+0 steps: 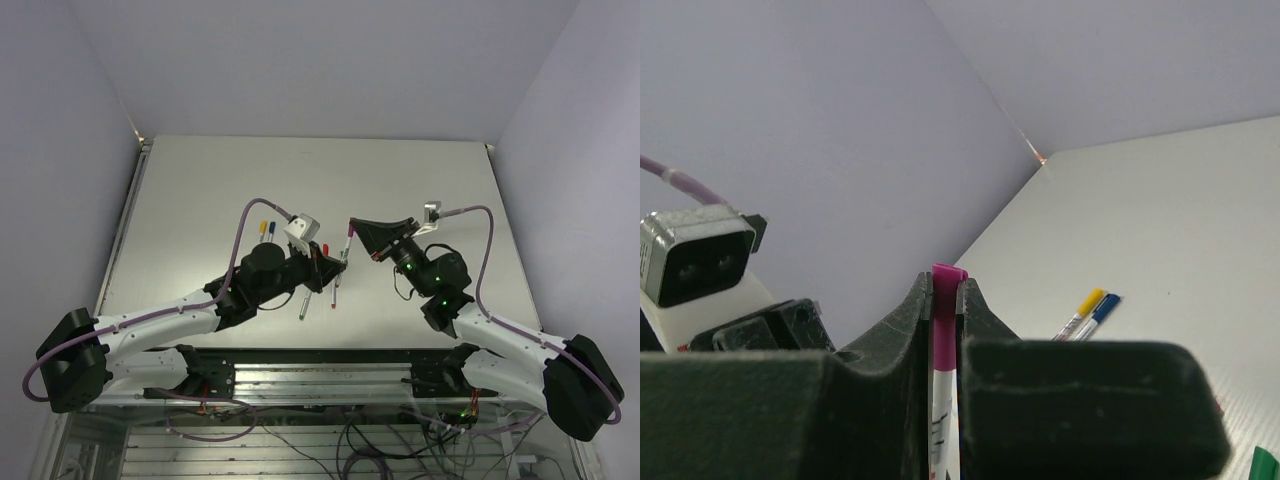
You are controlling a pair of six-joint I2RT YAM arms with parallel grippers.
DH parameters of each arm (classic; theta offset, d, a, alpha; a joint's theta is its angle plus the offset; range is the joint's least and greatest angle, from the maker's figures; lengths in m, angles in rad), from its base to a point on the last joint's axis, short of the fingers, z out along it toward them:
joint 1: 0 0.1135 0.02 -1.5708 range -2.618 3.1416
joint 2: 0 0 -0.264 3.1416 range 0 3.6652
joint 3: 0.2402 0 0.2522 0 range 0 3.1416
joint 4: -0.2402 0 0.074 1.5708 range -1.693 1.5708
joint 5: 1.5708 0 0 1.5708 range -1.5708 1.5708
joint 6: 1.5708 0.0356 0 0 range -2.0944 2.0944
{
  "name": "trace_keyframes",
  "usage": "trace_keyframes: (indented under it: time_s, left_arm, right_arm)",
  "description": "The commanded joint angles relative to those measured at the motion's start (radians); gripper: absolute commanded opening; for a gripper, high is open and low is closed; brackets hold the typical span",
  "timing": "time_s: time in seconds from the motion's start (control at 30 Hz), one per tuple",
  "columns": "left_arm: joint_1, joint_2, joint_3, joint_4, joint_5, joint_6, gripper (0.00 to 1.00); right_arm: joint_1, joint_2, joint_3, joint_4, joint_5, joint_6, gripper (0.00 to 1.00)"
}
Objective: Insert the pens into the pen caps
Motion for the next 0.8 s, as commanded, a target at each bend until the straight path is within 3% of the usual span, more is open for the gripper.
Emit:
trace_keyframes:
  time_s: [0.0,0.3,0.53,0.77]
  left_arm:
    - [-0.006,-0.006,0.009,0.088,-0.013,-0.017,0.07]
    - [-0.006,-0.035,-0.002,0.125,-0.063,-0.031,0.07]
    - [-0.005,-0.069,-0.028,0.2,-0.121,-0.043,0.07]
    - [-0.005,-0.069,0.033,0.135,-0.18,0.019,0.07]
  right_arm:
    - [0.018,0.021,-0.021,0.046,-0.025,0.001,0.0]
    - [0.059,0.038,-0.035,0.021,-0.049,-0.037,0.0]
    - [0.096,0.058,-0.022,-0.083,-0.071,-0.111,0.0]
    - [0.139,0.087,0.012,-0.231,-0.046,-0.173,0.0]
